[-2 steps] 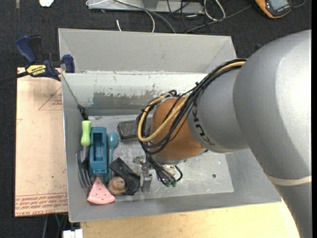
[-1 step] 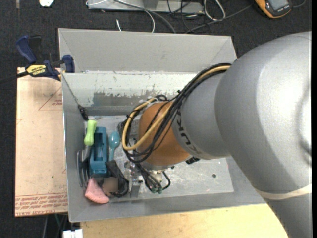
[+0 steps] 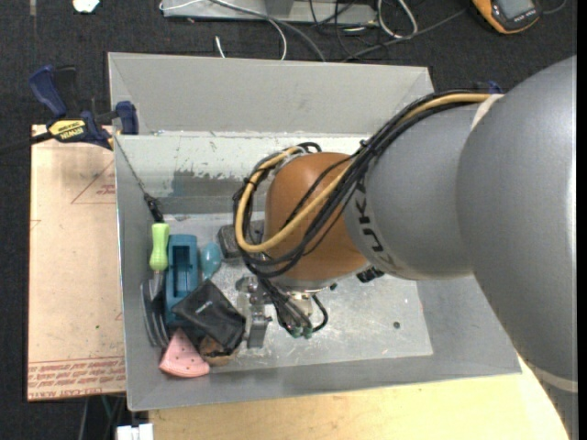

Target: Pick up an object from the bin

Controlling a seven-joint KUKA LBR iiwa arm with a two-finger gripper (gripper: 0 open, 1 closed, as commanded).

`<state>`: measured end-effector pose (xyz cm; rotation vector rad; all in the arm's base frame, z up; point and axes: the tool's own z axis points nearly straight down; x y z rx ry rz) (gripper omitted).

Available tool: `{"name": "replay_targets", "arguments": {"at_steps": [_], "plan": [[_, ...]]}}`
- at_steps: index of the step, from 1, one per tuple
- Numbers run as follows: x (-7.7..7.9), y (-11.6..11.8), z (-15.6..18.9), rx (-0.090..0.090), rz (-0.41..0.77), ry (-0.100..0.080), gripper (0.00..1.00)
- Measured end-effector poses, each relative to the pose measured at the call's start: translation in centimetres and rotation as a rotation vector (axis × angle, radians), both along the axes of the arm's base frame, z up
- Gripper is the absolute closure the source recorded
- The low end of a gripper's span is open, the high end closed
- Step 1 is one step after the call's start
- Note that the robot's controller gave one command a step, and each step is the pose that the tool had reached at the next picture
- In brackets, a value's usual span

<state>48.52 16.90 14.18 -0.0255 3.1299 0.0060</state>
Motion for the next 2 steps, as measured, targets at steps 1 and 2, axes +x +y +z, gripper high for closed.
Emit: {"name": "replay_targets", "arguments": {"at_steps": [1, 2], "plan": [[0.3, 0.6, 8.3, 0.0, -0.006, 0.004, 1.0], [0.4, 2.1, 4.3, 0.002, 0.071, -0.006, 1.0]]}}
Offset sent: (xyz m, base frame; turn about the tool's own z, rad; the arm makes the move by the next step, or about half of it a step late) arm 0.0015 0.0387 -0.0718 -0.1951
